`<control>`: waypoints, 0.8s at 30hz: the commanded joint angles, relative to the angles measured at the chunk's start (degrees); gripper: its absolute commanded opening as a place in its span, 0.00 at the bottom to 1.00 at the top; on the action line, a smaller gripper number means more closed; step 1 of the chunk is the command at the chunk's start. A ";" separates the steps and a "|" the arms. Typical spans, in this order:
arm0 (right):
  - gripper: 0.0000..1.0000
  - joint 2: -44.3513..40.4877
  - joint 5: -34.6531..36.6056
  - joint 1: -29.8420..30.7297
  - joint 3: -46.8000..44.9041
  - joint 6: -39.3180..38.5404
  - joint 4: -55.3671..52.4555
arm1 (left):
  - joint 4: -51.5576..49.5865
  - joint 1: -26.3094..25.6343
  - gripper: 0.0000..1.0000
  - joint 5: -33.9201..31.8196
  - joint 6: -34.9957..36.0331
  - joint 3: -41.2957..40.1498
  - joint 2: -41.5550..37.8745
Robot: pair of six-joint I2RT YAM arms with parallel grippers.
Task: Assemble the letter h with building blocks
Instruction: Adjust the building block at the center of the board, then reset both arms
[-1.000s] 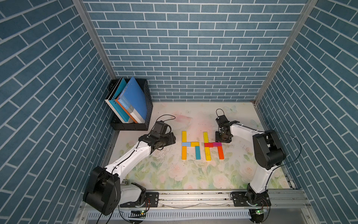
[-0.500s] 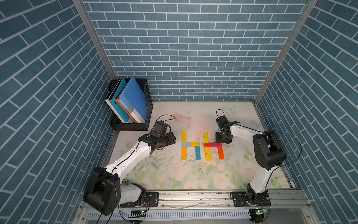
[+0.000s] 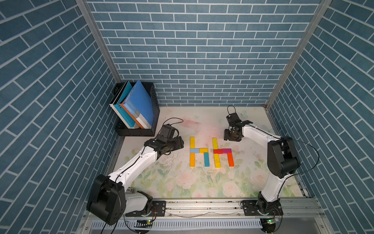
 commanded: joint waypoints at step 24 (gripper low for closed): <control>0.99 -53.37 43.59 -14.10 -65.80 -10.32 54.77 | 66.31 18.08 1.00 -38.44 30.38 -26.32 7.14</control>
